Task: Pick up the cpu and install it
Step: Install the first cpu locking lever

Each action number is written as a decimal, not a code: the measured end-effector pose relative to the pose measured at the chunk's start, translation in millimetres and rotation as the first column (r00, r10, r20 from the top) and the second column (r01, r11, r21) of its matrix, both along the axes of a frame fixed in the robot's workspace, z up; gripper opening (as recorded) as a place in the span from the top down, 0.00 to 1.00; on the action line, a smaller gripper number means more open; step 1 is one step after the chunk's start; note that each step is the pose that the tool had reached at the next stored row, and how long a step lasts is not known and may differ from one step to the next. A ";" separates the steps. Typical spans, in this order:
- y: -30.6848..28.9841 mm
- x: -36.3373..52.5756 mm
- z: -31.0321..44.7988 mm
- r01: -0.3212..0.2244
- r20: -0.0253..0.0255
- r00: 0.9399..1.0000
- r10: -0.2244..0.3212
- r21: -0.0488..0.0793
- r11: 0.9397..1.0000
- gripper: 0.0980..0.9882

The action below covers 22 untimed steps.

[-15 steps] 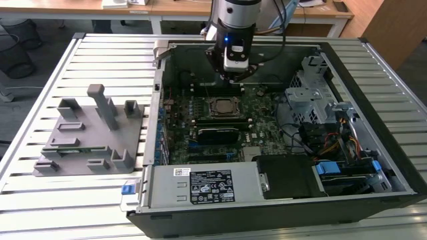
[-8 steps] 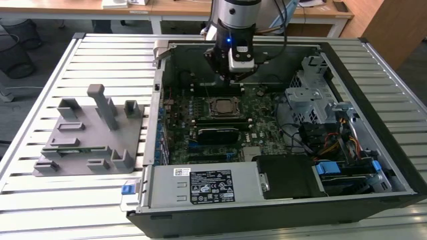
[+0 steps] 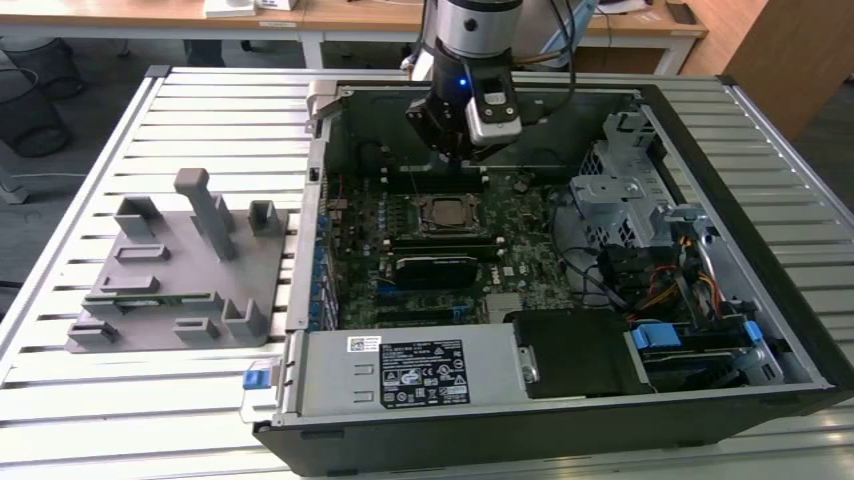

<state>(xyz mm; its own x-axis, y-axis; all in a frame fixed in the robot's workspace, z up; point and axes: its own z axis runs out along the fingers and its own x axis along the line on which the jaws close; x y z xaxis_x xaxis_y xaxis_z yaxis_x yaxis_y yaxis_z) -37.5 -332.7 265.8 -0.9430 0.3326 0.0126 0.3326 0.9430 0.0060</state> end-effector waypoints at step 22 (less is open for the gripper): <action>-0.1 -1.9 -2.7 -0.321 0.009 0.947 0.321 0.035 0.946 0.99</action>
<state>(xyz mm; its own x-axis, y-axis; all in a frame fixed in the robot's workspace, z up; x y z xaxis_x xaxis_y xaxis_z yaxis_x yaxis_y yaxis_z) -39.4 -332.8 263.1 -0.9998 0.0114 0.0158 0.0121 0.9990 0.0424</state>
